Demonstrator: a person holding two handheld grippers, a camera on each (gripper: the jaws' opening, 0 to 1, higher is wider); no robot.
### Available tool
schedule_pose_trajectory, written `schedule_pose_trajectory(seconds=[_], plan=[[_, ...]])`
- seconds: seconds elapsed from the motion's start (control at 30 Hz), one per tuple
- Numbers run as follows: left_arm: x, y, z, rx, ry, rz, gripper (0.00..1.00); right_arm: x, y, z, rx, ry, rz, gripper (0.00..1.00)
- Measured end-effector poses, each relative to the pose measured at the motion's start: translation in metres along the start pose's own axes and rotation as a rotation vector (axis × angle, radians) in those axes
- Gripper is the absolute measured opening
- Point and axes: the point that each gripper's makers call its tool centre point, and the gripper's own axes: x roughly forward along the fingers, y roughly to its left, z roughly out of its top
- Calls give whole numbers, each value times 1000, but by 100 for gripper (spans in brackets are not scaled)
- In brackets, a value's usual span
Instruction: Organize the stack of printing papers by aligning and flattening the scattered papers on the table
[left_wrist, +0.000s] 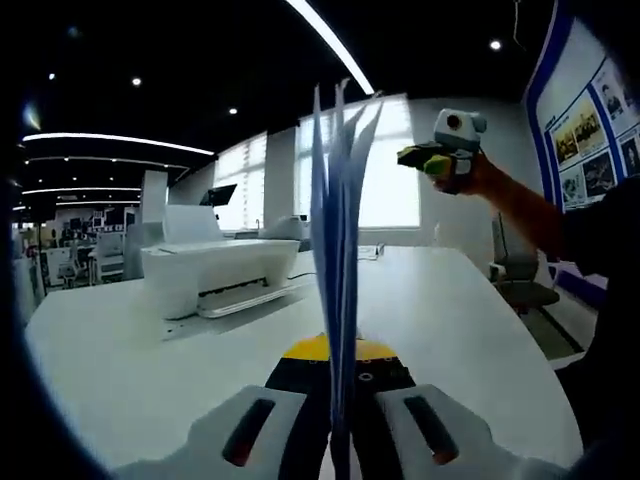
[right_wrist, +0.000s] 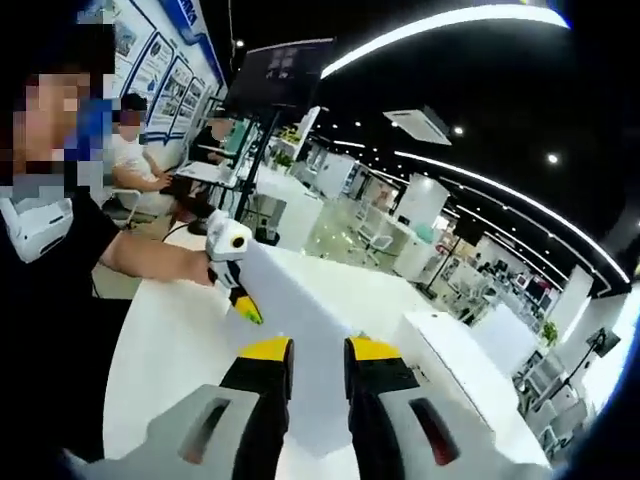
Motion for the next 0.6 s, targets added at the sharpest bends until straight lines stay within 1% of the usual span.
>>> schedule_pose_trajectory(seconds=[0.13,0.17,0.2,0.27,0.37,0.4,0.47,0.6], plan=[[0,-1,-1,13,3,3,6,15,1,4,-56,78,50,22],[0,-1,-1,15,3,4,6,17,1,4,-60,86,53,23],[0,-1,-1,16,3,4,6,24,1,2,-76,123,70,23],[0,-1,-1,29,5,4,6,34,2,0,-87,167,91,23],[0,-1,-1,36,6,3,6,43,4,-2,-108,207,105,23],[0,0,-1,39,7,5,6,45,5,-6,-126,237,122,23],[-1,-2,-2,49,11,10,6,50,7,-9,-164,277,147,23],[-2,-2,-2,56,13,12,6,61,7,-9,-213,338,183,23]])
